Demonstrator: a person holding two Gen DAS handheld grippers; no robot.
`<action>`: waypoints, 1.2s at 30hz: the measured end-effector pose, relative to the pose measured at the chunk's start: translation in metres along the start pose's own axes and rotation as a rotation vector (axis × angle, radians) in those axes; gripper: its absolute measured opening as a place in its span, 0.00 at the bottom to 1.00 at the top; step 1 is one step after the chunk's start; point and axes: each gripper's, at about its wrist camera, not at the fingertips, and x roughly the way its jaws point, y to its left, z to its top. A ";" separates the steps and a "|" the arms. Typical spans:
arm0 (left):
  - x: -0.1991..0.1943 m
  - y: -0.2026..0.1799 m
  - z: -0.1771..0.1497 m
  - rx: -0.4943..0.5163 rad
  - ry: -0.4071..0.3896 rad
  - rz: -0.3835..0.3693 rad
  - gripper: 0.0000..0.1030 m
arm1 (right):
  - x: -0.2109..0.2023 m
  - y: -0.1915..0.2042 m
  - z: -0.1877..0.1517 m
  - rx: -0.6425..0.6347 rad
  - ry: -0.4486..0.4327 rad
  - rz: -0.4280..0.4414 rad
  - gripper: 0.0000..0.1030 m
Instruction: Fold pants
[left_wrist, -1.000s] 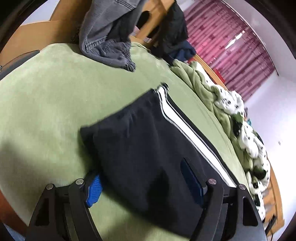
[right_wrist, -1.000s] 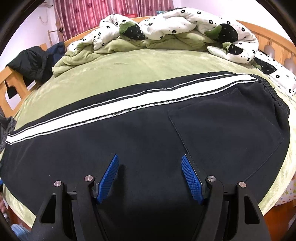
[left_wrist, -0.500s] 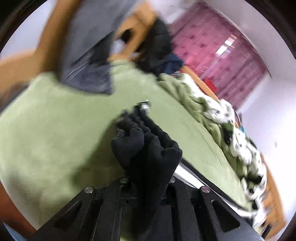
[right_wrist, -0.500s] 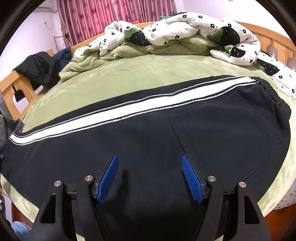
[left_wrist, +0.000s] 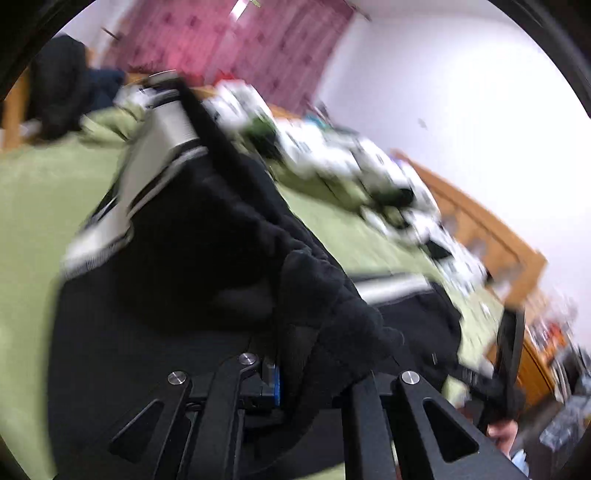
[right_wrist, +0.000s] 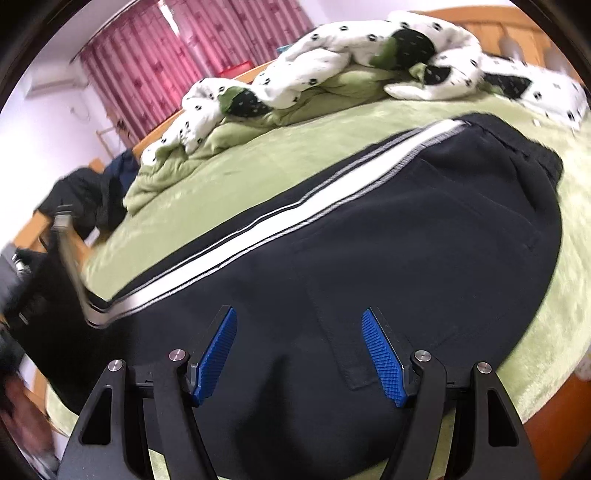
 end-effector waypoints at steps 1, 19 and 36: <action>0.018 -0.011 -0.014 -0.003 0.044 -0.015 0.09 | -0.001 -0.005 0.000 0.019 -0.002 0.005 0.68; -0.055 0.041 -0.057 0.126 0.102 0.151 0.74 | 0.020 0.039 -0.012 0.031 0.146 0.331 0.68; -0.070 0.099 -0.081 0.123 0.106 0.385 0.74 | 0.069 0.104 -0.034 -0.096 0.250 0.204 0.43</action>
